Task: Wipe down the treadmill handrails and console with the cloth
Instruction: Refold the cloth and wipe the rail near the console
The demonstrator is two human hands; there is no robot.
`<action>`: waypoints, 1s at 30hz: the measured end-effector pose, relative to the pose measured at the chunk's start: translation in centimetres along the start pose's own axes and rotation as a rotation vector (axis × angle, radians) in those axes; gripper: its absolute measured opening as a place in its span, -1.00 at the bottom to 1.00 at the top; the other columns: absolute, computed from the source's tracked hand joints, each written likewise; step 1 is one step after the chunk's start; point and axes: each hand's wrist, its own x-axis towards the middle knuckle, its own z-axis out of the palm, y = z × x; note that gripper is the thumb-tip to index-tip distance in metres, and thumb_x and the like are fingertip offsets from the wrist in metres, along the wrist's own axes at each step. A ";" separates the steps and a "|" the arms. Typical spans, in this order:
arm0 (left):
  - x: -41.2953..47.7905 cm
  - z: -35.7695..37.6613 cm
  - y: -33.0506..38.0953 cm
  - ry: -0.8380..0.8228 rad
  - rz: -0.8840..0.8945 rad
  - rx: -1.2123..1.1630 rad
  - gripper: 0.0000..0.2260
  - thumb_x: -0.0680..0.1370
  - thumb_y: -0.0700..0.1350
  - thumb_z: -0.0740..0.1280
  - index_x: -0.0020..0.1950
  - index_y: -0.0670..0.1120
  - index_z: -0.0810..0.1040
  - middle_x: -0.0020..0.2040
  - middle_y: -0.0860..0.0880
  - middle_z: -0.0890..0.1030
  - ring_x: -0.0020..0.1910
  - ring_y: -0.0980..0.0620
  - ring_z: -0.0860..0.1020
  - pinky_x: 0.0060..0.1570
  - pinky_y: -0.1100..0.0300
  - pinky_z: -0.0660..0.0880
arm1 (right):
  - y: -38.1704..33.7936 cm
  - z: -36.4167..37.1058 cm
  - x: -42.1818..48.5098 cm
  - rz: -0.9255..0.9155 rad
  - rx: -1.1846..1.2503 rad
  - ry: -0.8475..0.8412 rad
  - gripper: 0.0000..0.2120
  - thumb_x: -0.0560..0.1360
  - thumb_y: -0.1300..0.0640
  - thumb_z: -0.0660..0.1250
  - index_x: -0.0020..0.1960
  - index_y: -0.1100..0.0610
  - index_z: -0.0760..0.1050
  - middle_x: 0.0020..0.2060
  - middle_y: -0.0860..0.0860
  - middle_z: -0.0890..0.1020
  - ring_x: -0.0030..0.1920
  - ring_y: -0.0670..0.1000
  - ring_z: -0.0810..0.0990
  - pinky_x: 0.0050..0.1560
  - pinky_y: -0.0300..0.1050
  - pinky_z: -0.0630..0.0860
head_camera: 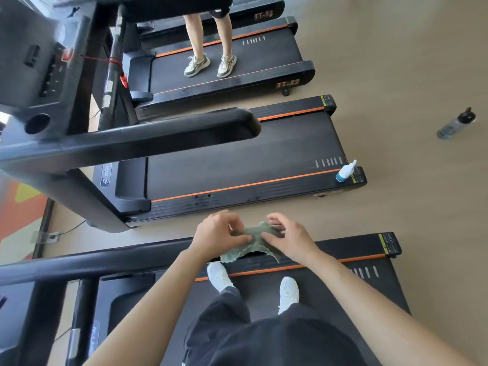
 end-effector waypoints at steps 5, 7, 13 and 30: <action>1.7 -0.3 -1.4 -0.272 0.110 -0.039 -0.50 0.39 0.32 0.51 0.27 0.19 0.59 0.14 0.23 0.60 0.11 0.16 0.54 0.17 0.13 0.49 | -1.6 -0.2 0.6 0.110 -0.061 -0.157 -0.60 0.52 -0.09 0.44 0.34 -0.04 0.55 0.16 -0.09 0.65 0.16 -0.10 0.59 0.22 -0.22 0.46; 2.4 -0.2 -2.3 -0.441 0.087 -0.006 -0.41 0.40 0.41 0.43 0.38 0.24 0.51 0.25 0.20 0.60 0.22 0.11 0.54 0.22 0.11 0.48 | -2.2 -0.3 1.2 0.178 -0.096 -0.233 -0.54 0.53 -0.11 0.42 0.39 -0.03 0.51 0.21 -0.07 0.63 0.20 -0.09 0.57 0.24 -0.23 0.43; 3.9 -1.8 -4.4 -0.716 0.055 0.033 -0.27 0.36 0.50 0.36 0.48 0.30 0.35 0.38 0.17 0.50 0.33 0.06 0.47 0.34 0.01 0.39 | -6.0 -0.9 4.3 0.317 -0.308 -0.483 -0.52 0.46 -0.27 0.43 0.30 -0.07 0.57 0.17 -0.12 0.65 0.15 -0.09 0.61 0.29 -0.09 0.49; 1.2 -8.5 -15.4 -0.829 -0.025 0.043 -0.17 0.27 0.61 0.31 0.48 0.34 0.31 0.39 0.16 0.49 0.35 0.02 0.46 0.22 0.05 0.34 | -14.2 8.6 9.3 0.333 -0.453 -0.749 -0.51 0.39 -0.40 0.41 0.24 -0.23 0.59 -0.10 -0.30 0.62 -0.10 -0.20 0.63 0.11 -0.09 0.58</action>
